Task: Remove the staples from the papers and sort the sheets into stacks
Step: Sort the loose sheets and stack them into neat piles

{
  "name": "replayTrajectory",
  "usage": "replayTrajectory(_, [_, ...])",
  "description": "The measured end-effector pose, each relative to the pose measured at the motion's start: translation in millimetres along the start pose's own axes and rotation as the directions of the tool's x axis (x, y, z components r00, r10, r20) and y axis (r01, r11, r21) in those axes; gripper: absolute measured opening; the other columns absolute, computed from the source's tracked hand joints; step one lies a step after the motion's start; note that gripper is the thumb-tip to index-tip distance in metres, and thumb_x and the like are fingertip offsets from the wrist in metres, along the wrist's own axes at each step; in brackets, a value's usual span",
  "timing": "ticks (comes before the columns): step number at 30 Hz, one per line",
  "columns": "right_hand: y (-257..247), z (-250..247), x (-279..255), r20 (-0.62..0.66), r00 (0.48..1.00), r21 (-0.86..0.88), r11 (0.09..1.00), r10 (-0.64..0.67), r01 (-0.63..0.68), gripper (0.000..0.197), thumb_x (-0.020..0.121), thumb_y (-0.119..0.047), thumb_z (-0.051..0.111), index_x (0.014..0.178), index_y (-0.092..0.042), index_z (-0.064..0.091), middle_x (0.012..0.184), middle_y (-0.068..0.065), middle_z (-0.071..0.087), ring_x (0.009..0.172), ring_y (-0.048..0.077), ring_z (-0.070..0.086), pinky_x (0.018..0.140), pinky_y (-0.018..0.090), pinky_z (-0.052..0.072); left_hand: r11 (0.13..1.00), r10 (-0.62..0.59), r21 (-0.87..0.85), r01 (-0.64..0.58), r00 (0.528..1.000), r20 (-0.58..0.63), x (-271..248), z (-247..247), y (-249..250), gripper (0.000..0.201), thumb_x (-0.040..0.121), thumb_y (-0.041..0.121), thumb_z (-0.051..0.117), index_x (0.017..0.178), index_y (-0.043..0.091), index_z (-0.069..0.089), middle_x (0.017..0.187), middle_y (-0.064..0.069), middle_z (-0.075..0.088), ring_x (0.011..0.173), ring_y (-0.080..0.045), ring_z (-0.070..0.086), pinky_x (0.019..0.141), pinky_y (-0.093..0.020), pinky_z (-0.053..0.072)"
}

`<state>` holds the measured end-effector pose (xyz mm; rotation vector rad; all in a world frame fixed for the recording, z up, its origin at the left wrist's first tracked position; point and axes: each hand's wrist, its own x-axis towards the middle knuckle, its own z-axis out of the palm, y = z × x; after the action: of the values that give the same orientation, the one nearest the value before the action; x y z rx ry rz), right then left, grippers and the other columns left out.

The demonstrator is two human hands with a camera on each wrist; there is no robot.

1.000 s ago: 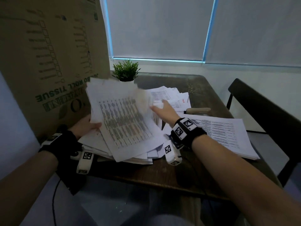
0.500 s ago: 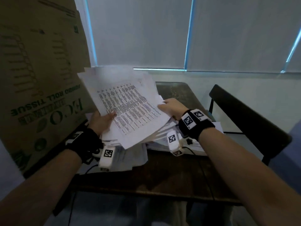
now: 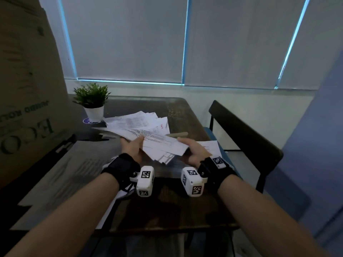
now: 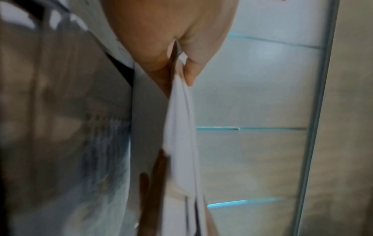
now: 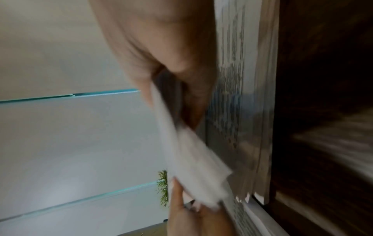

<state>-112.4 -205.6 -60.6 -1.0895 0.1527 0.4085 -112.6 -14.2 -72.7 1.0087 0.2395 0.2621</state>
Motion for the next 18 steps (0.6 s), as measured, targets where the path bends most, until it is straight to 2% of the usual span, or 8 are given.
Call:
replayTrajectory(1, [0.8, 1.4, -0.2, -0.036, 0.999, -0.016, 0.999, 0.028, -0.029, 0.023, 0.09, -0.003, 0.059, 0.112, 0.002, 0.062, 0.095, 0.024, 0.072, 0.079, 0.033, 0.073, 0.065, 0.045, 0.059, 0.999, -0.029, 0.032, 0.028, 0.999, 0.017, 0.8, -1.3, -8.0, 0.044, 0.087, -0.001, 0.058, 0.118, 0.018, 0.034, 0.103, -0.012, 0.057, 0.084, -0.026, 0.062, 0.082, -0.047, 0.049])
replayTrajectory(3, [-2.3, -4.5, 2.2, -0.085, 0.993, -0.087, 0.992, 0.084, -0.092, 0.027, 0.1, -0.003, 0.046, 0.123, 0.005, 0.056, 0.111, 0.024, 0.068, 0.1, 0.036, 0.069, 0.078, 0.049, 0.056, 0.987, -0.075, 0.147, 0.071, 0.997, 0.026, 3.0, -9.8, -17.0, 0.037, 0.082, 0.002, 0.062, 0.115, 0.008, 0.048, 0.107, -0.017, 0.061, 0.081, -0.024, 0.064, 0.079, -0.04, 0.054])
replayTrajectory(5, [-9.8, -12.8, 0.7, -0.091, 0.991, -0.18, 0.977, 0.096, -0.112, 0.02, 0.099, 0.001, 0.046, 0.113, 0.006, 0.06, 0.116, 0.022, 0.066, 0.107, 0.035, 0.063, 0.091, 0.047, 0.049, 0.975, -0.168, 0.147, 0.167, 0.986, -0.007, 6.8, -21.8, -15.5, 0.004, 0.084, 0.007, 0.059, 0.085, 0.009, 0.056, 0.081, -0.009, 0.063, 0.055, -0.014, 0.061, 0.053, -0.019, 0.052])
replayTrajectory(7, [-20.4, -15.6, -1.7, -0.036, 0.998, -0.286, 0.956, 0.059, -0.067, 0.021, 0.097, 0.004, 0.047, 0.113, 0.008, 0.061, 0.121, 0.021, 0.064, 0.103, 0.033, 0.063, 0.093, 0.042, 0.051, 0.967, -0.252, 0.038, 0.253, 0.967, -0.025, 9.2, -34.1, -7.6, 0.013, 0.085, 0.01, 0.051, 0.072, 0.012, 0.05, 0.07, -0.004, 0.055, 0.053, -0.015, 0.054, 0.038, -0.013, 0.042])
replayTrajectory(8, [-26.0, -16.9, -1.9, -0.011, 1.0, -0.333, 0.943, 0.016, -0.019, 0.028, 0.096, 0.005, 0.049, 0.122, 0.008, 0.058, 0.126, 0.022, 0.062, 0.107, 0.033, 0.063, 0.093, 0.04, 0.051, 0.961, -0.27, -0.052, 0.27, 0.963, 0.022, 9.4, -38.8, -1.3, 0.005, 0.081, 0.011, 0.048, 0.077, 0.011, 0.051, 0.078, -0.006, 0.056, 0.065, -0.019, 0.055, 0.045, -0.018, 0.049])
replayTrajectory(11, [-46.5, -19.3, -4.0, 0.096, 0.99, -0.364, 0.922, -0.103, 0.131, 0.037, 0.094, 0.007, 0.05, 0.13, 0.005, 0.053, 0.125, 0.019, 0.064, 0.109, 0.032, 0.064, 0.088, 0.04, 0.056, 0.932, -0.177, -0.307, 0.195, 0.98, 0.086, 20.1, -57.8, 12.8, 0.049, 0.074, 0.028, 0.049, 0.116, 0.003, 0.055, 0.115, -0.016, 0.06, 0.104, -0.032, 0.057, 0.087, -0.039, 0.049])
replayTrajectory(15, [-84.0, -27.4, -17.9, 0.174, 0.969, -0.404, 0.884, -0.178, 0.235, 0.025, 0.093, 0.005, 0.051, 0.113, -0.005, 0.062, 0.096, 0.006, 0.076, 0.087, 0.02, 0.073, 0.072, 0.033, 0.061, 0.897, 0.011, -0.442, 0.001, 1.0, 0.024, 27.4, -75.2, 38.7, 0.085, 0.065, 0.048, 0.06, 0.14, 0.013, 0.044, 0.136, -0.012, 0.053, 0.122, -0.031, 0.053, 0.094, -0.043, 0.044])
replayTrajectory(18, [-112.3, -43.4, -22.0, 0.171, 0.963, -0.53, 0.804, -0.21, 0.269, 0.048, 0.079, -0.003, 0.072, 0.125, 0.001, 0.059, 0.114, 0.014, 0.071, 0.106, 0.03, 0.068, 0.093, 0.046, 0.055, 0.952, 0.027, -0.305, 0.012, 0.992, 0.122, 32.9, -80.6, 53.4, 0.057, 0.089, 0.052, 0.047, 0.135, 0.019, 0.051, 0.13, -0.005, 0.058, 0.116, -0.024, 0.057, 0.096, -0.038, 0.046])
